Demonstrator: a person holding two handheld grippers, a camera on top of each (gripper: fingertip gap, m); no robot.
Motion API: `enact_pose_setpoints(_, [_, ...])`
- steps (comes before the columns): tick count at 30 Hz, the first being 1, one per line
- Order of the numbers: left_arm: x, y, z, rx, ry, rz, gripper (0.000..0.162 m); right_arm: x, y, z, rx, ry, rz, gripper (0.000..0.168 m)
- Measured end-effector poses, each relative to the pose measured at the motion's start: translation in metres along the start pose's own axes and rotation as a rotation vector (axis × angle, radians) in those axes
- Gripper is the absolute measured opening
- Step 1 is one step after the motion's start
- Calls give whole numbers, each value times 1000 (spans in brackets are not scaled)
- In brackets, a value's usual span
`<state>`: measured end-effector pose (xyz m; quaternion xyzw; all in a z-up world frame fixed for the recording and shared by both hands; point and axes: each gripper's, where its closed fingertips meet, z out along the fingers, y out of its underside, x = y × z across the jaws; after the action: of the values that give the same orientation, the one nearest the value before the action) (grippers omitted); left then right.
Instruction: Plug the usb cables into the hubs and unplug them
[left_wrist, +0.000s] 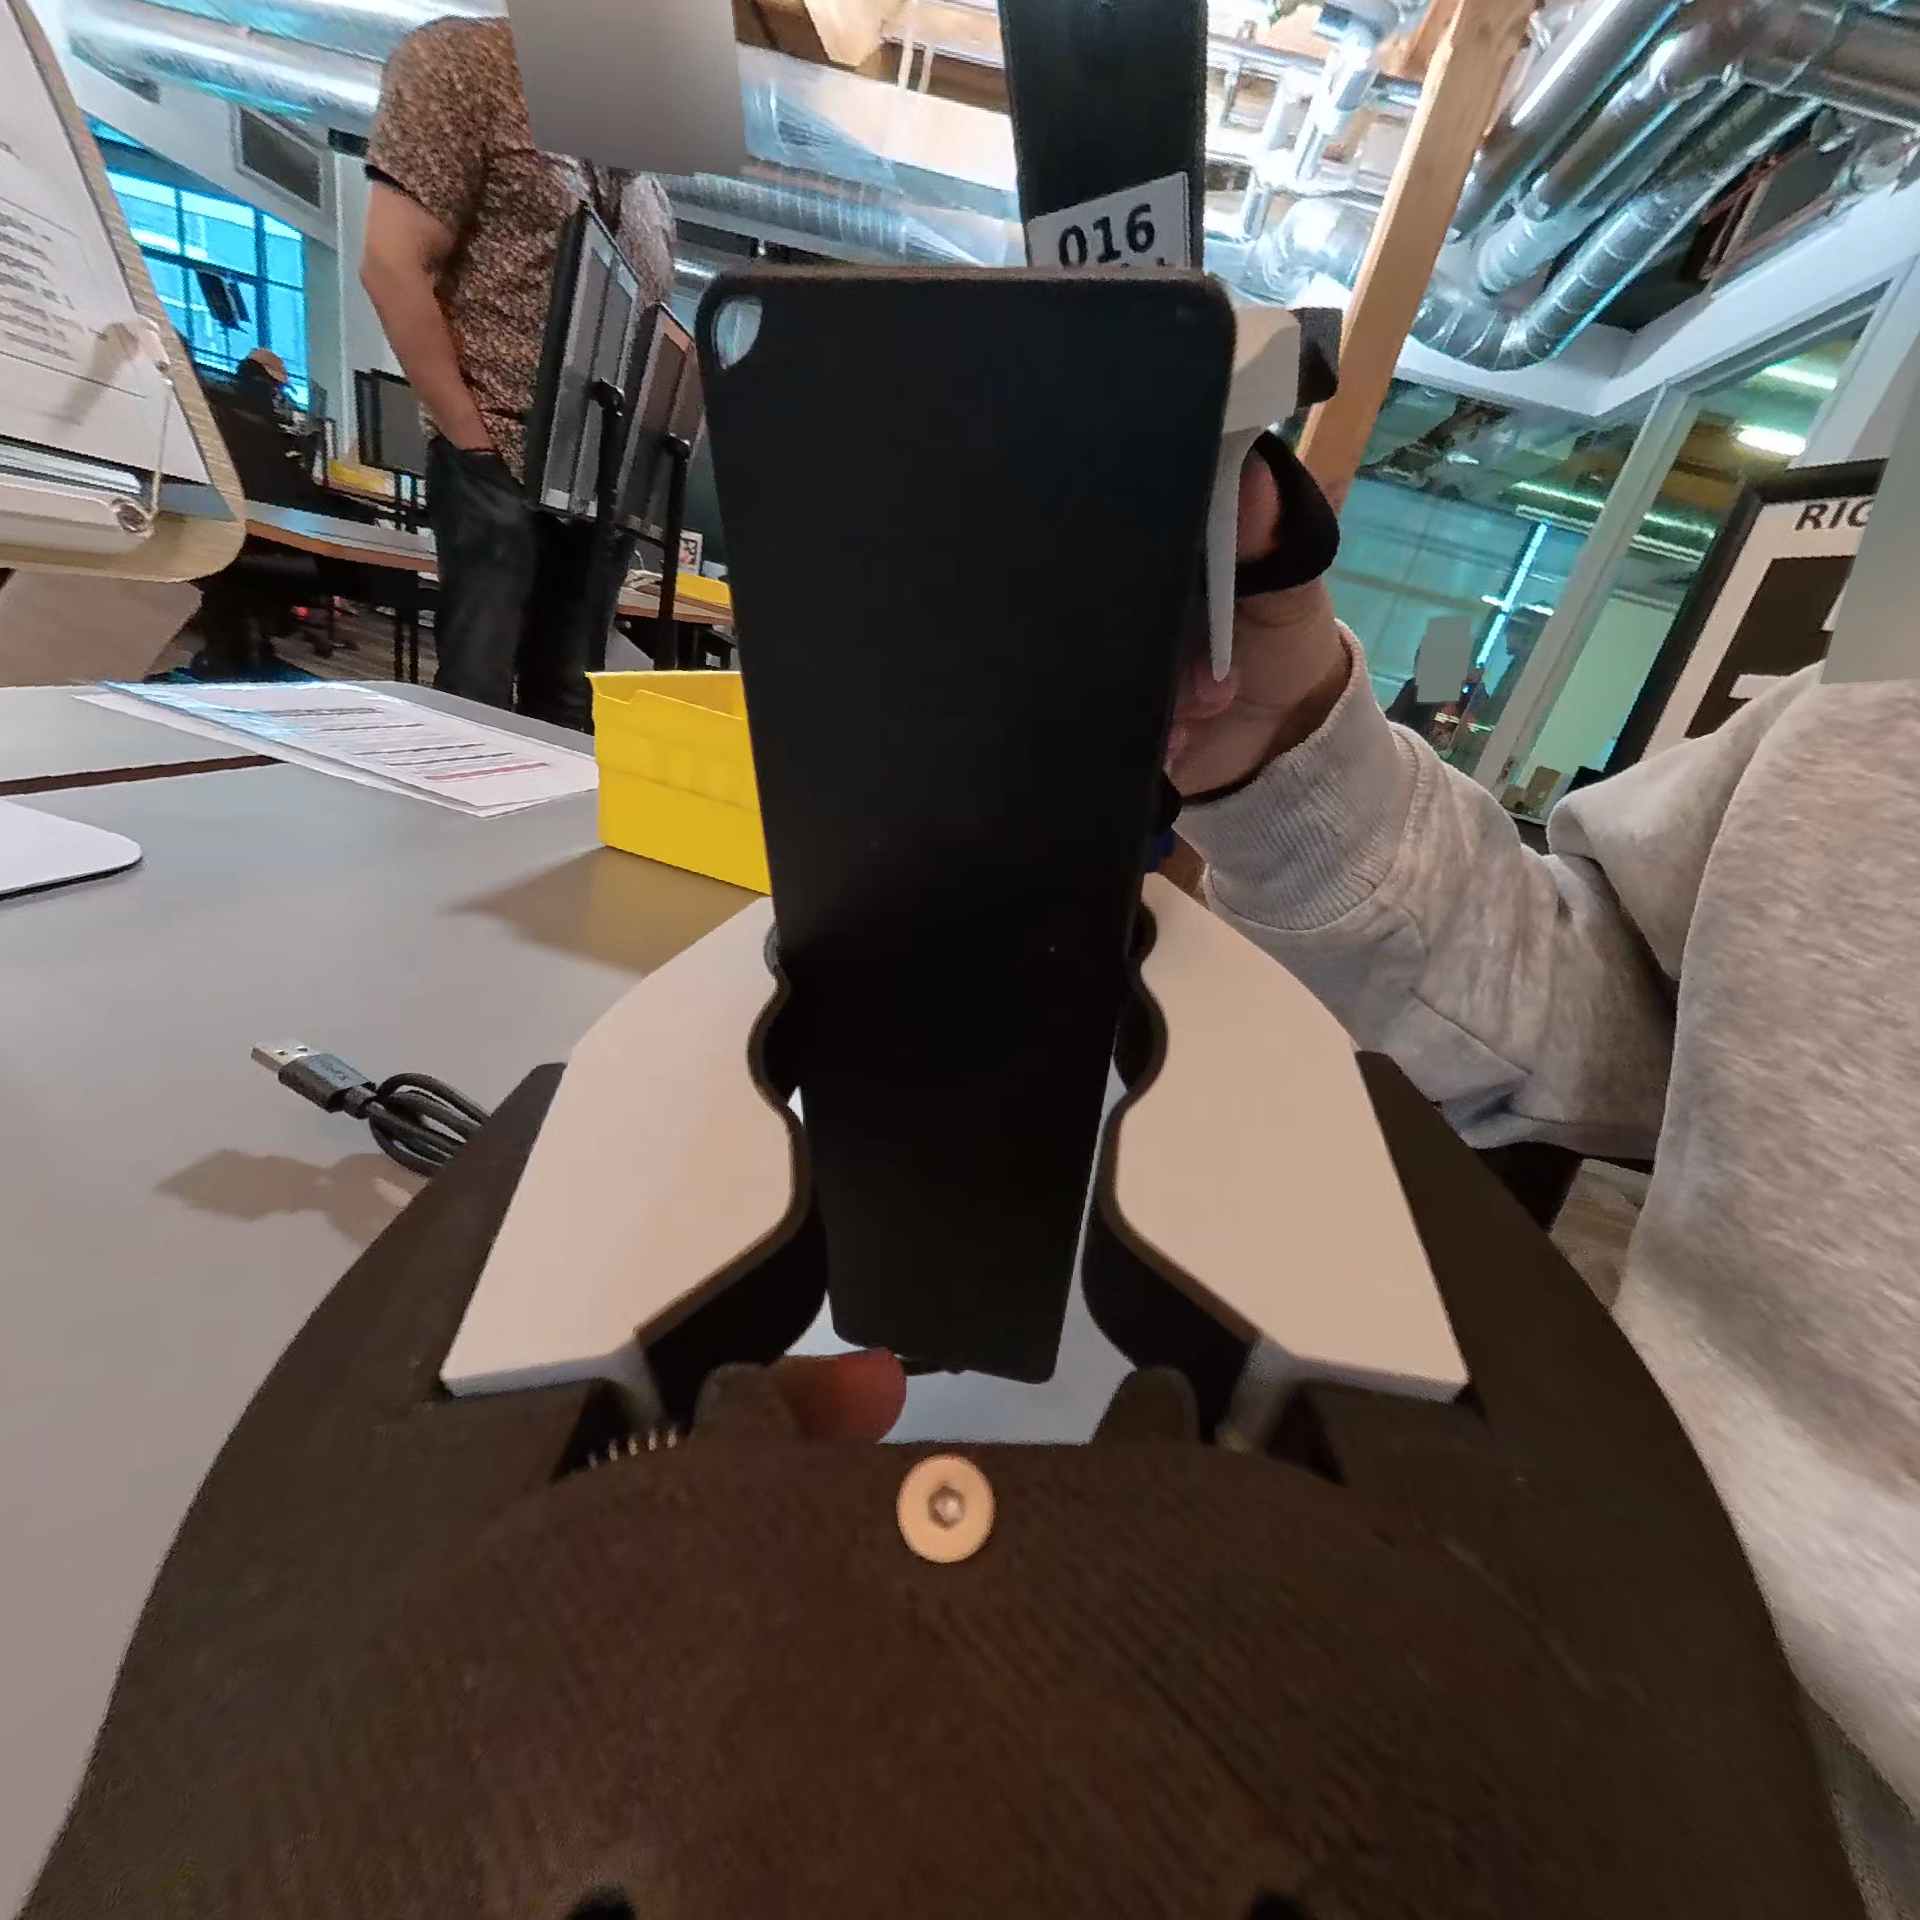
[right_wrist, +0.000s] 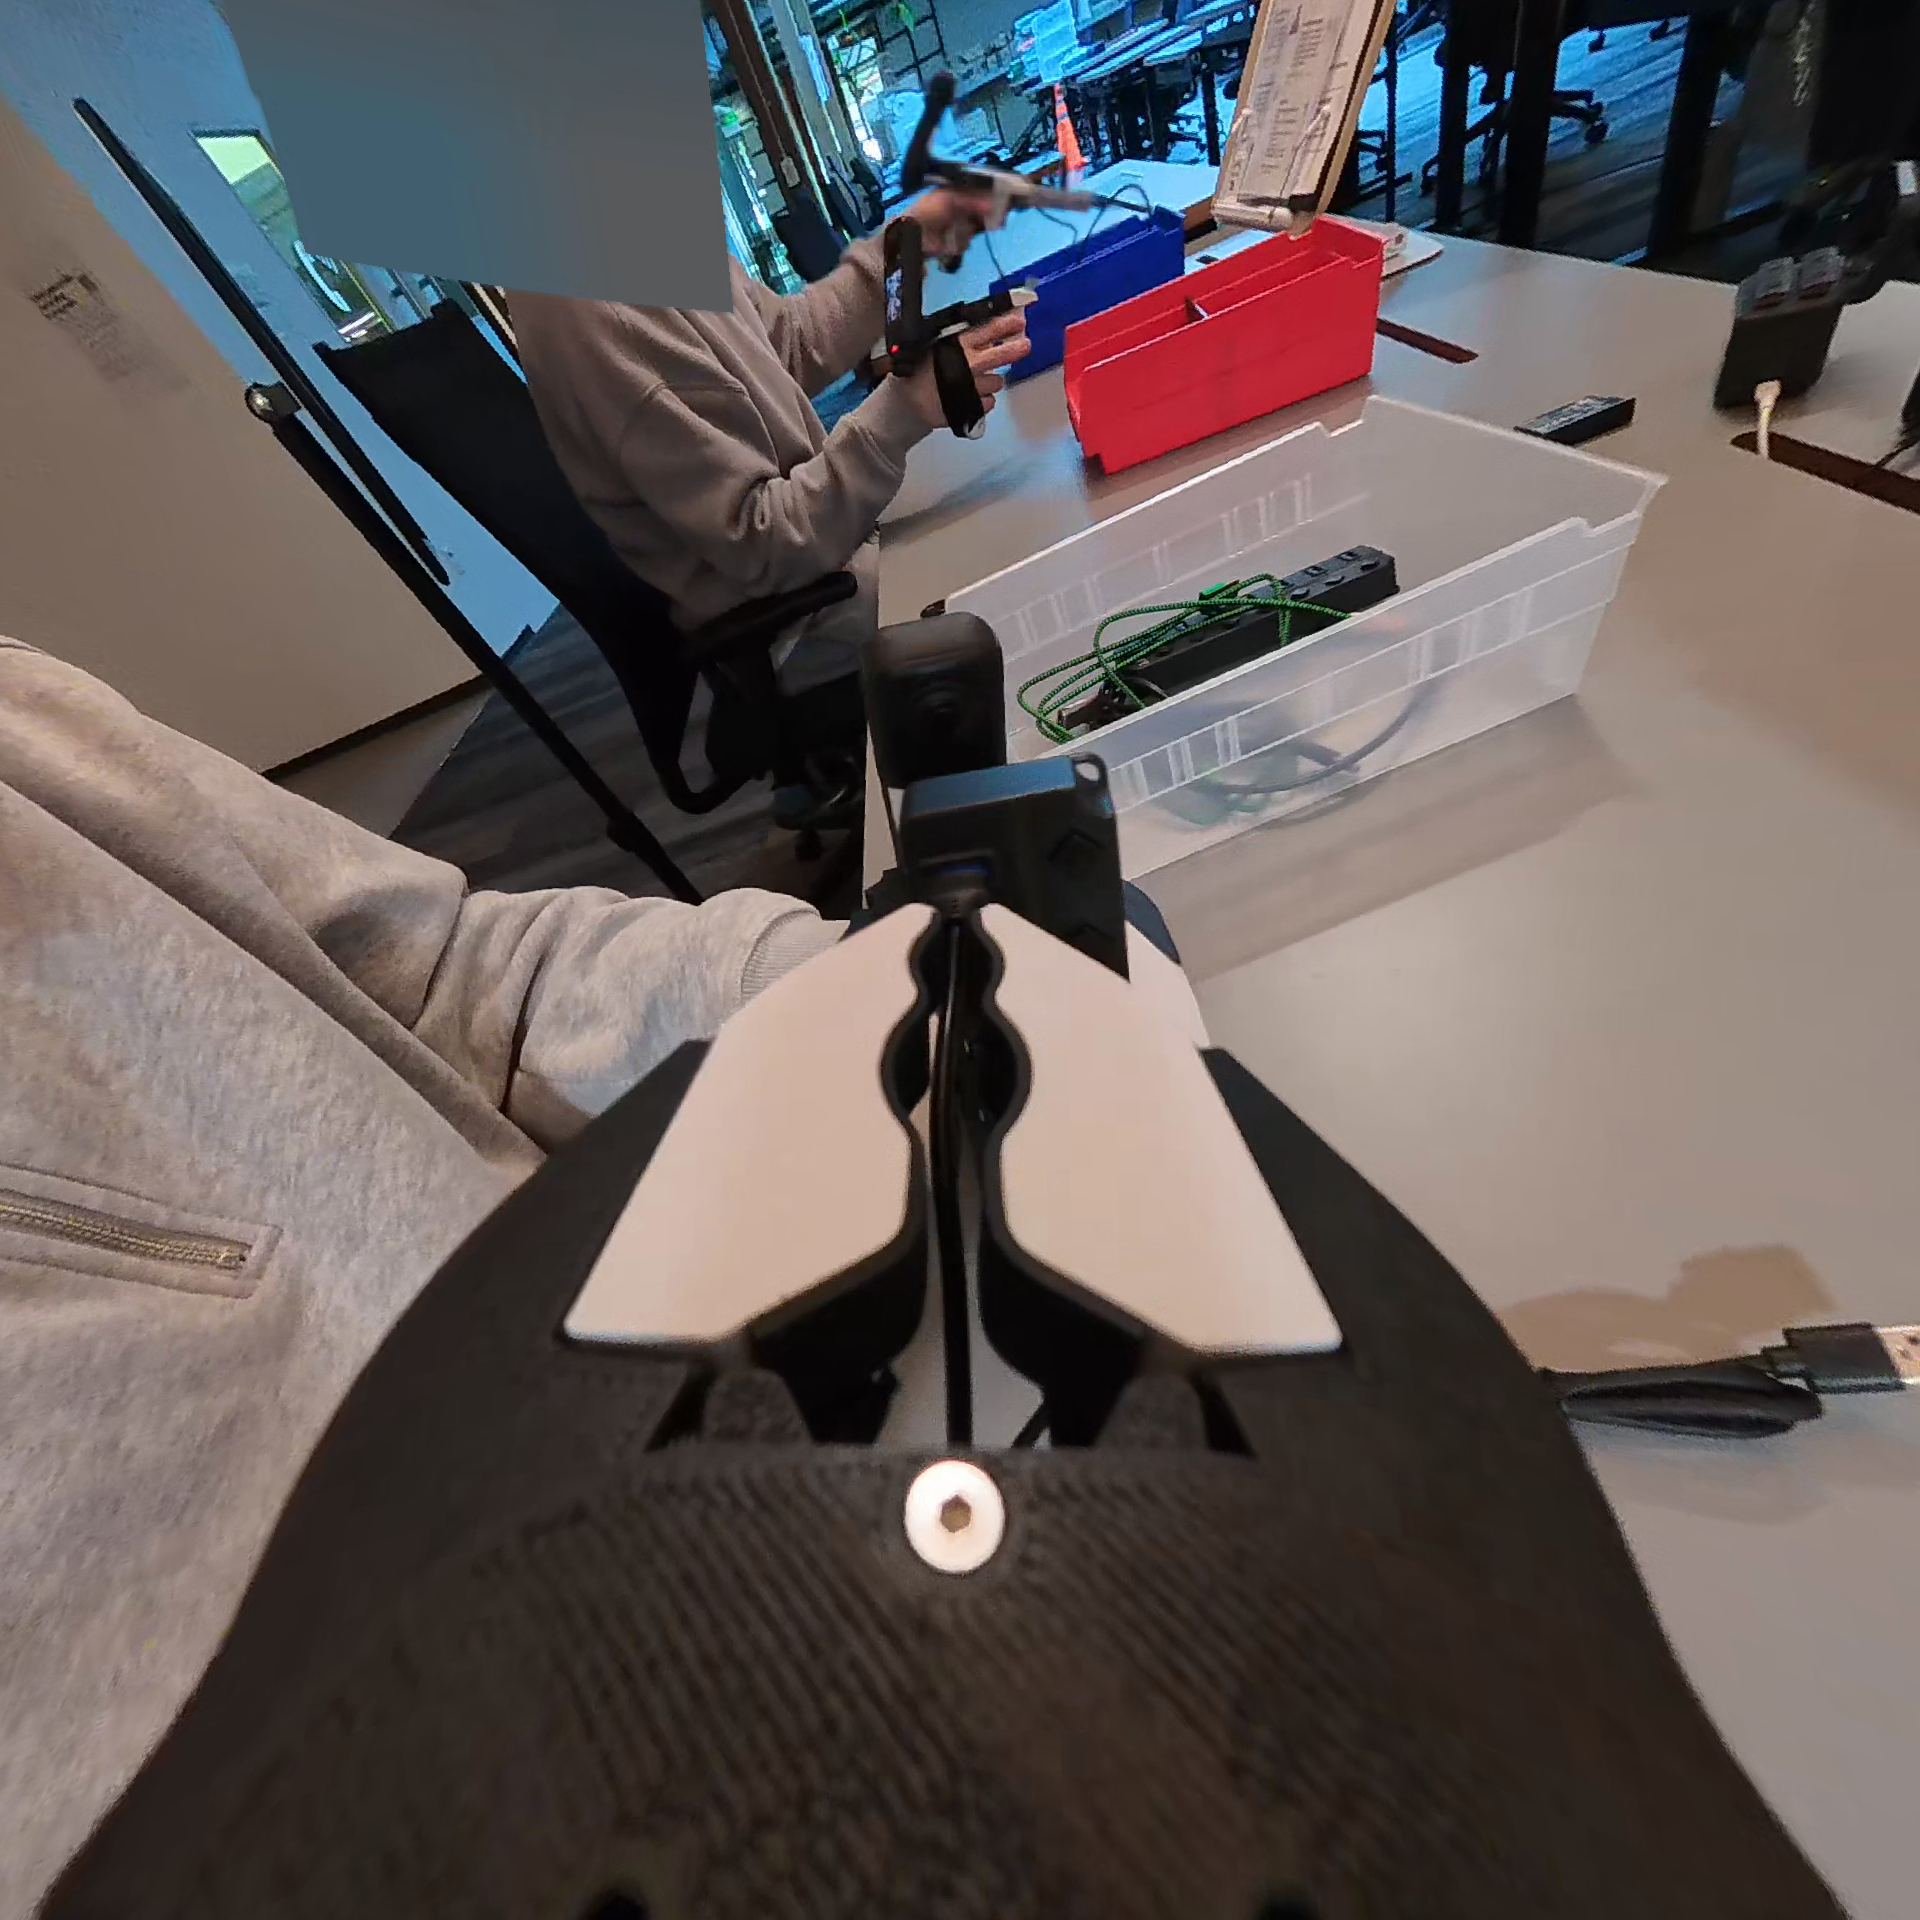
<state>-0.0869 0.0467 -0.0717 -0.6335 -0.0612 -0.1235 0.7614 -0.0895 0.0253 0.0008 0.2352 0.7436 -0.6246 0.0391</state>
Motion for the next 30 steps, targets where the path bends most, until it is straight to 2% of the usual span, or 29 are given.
enact_pose_setpoints(4, [-10, -10, -5, 60, -55, -16, 68, 7, 0, -1, 0, 45, -6, 3])
enact_pose_setpoints(7, [-26, -16, -10, 93, -173, 19, 72, 16, -2, -4, 24, 99, 13, 4])
enact_pose_setpoints(13, [-48, -21, -19, 102, -373, 84, 53, 38, -7, -11, 129, 188, 109, 3])
enact_pose_setpoints(17, [-58, -11, -21, 19, -449, 135, 51, 41, -22, -22, 257, 173, 161, 0])
enact_pose_setpoints(21, [-78, 8, -23, -103, -559, 112, 29, 50, -13, -22, 193, 239, 124, 0])
enact_pose_setpoints(28, [-83, 9, -26, -131, -610, 120, 28, 63, -6, -21, 197, 273, 133, 0])
enact_pose_setpoints(30, [-82, 10, -25, -140, -607, 130, 28, 68, -8, -25, 209, 312, 110, 15])
